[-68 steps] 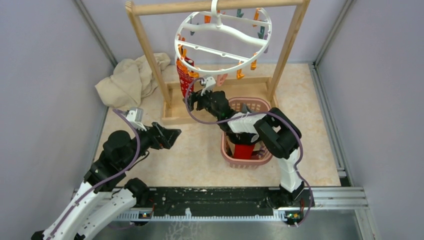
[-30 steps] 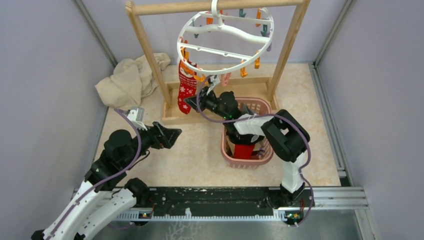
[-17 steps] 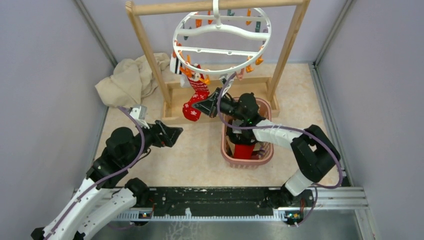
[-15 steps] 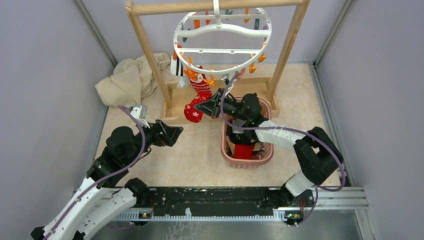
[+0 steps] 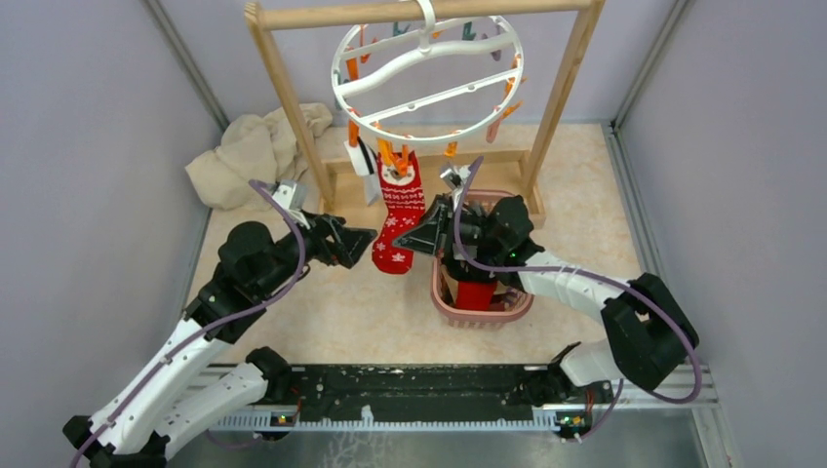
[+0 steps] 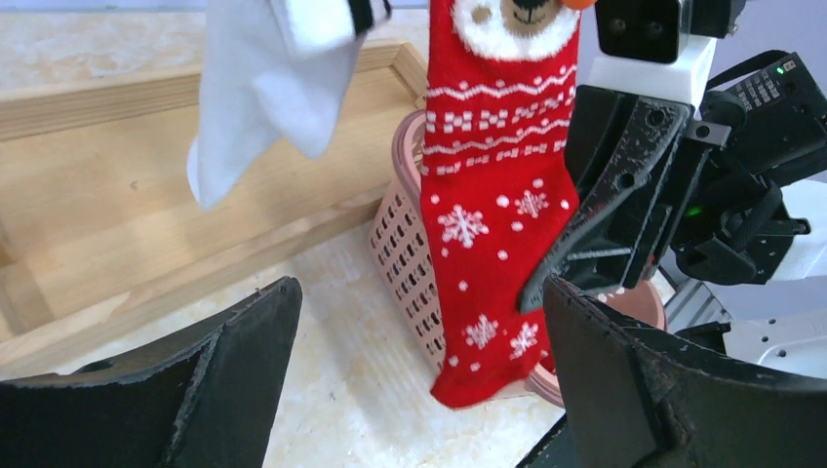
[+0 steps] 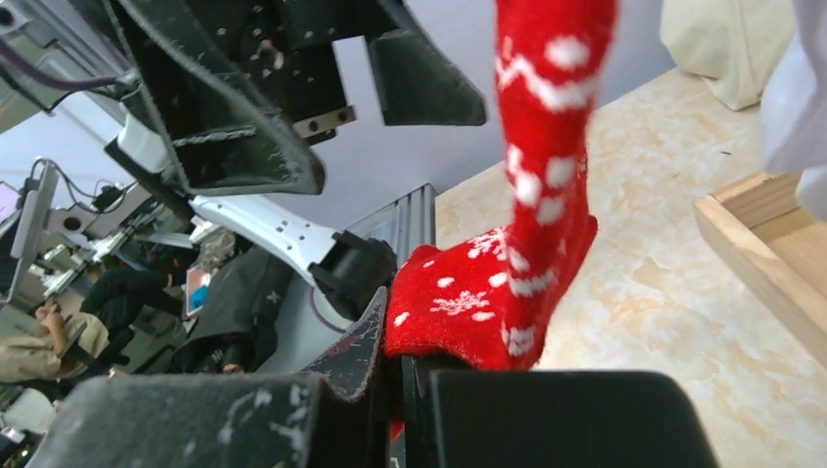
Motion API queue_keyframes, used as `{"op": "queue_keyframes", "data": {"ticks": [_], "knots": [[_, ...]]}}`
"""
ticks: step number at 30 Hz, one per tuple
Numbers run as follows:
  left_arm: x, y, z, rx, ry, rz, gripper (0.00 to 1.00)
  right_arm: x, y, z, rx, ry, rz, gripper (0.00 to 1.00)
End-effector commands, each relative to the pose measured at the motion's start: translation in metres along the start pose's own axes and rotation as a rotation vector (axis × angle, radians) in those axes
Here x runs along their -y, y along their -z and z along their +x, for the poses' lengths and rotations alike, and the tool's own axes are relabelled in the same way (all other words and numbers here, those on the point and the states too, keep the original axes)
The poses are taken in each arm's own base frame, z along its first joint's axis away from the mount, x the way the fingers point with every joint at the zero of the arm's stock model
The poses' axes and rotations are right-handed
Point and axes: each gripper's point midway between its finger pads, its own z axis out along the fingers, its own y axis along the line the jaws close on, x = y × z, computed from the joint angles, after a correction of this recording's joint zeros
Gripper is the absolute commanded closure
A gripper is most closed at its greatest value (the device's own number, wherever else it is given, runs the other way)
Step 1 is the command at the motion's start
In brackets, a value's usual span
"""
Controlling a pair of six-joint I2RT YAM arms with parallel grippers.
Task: Remove the socks clipped to the hanger
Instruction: Remove the sock from the hanger.
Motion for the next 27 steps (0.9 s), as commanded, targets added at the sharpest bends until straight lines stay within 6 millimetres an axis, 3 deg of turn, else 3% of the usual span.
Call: {"op": "queue_keyframes", "data": {"ticks": [1,17,21,27], "knots": [[0.029,-0.006,-0.032,0.083,-0.049,0.120,0.01,-0.031,0.009,-0.009,0.000,0.064,-0.081,1.00],[0.065,-0.034,-0.062,0.139,-0.152,0.303,0.01,-0.064,0.027,-0.007,-0.061,0.113,-0.113,1.00],[0.062,-0.041,-0.070,0.144,-0.155,0.328,0.01,-0.068,0.030,-0.008,-0.068,0.129,-0.106,1.00],[0.037,-0.045,-0.085,0.158,-0.091,0.399,0.01,-0.073,0.031,-0.010,-0.069,0.135,-0.112,1.00]]}}
